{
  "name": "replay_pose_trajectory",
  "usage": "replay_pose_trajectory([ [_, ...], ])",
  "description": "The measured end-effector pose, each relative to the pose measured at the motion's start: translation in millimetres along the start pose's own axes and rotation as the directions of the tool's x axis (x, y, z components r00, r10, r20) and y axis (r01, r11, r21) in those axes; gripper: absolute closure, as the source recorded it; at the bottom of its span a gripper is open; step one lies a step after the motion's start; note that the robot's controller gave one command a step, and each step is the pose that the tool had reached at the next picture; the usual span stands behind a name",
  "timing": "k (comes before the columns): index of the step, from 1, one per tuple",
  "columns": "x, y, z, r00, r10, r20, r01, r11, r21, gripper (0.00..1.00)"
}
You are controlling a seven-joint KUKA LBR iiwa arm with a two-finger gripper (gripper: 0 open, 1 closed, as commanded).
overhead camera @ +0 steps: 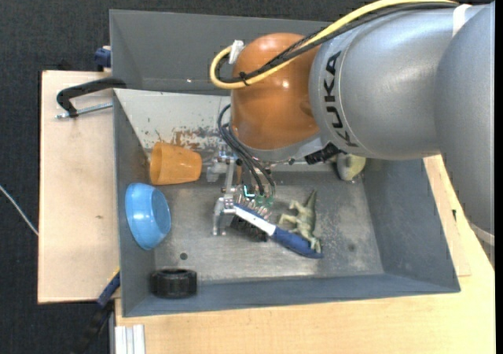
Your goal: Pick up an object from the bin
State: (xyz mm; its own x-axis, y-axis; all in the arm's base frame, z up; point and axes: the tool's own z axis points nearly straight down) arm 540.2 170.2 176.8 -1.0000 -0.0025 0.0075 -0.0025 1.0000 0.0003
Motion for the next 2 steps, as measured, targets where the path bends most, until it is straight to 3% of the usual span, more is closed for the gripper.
replay_pose_trajectory([
  [1, 19.8, -63.3, 69.9, 0.985, -0.175, 0.015, 0.175, 0.985, 0.000, 0.00],
  [2, 18.7, -60.6, 67.7, 0.984, -0.175, 0.021, 0.175, 0.985, -0.003, 1.00],
])
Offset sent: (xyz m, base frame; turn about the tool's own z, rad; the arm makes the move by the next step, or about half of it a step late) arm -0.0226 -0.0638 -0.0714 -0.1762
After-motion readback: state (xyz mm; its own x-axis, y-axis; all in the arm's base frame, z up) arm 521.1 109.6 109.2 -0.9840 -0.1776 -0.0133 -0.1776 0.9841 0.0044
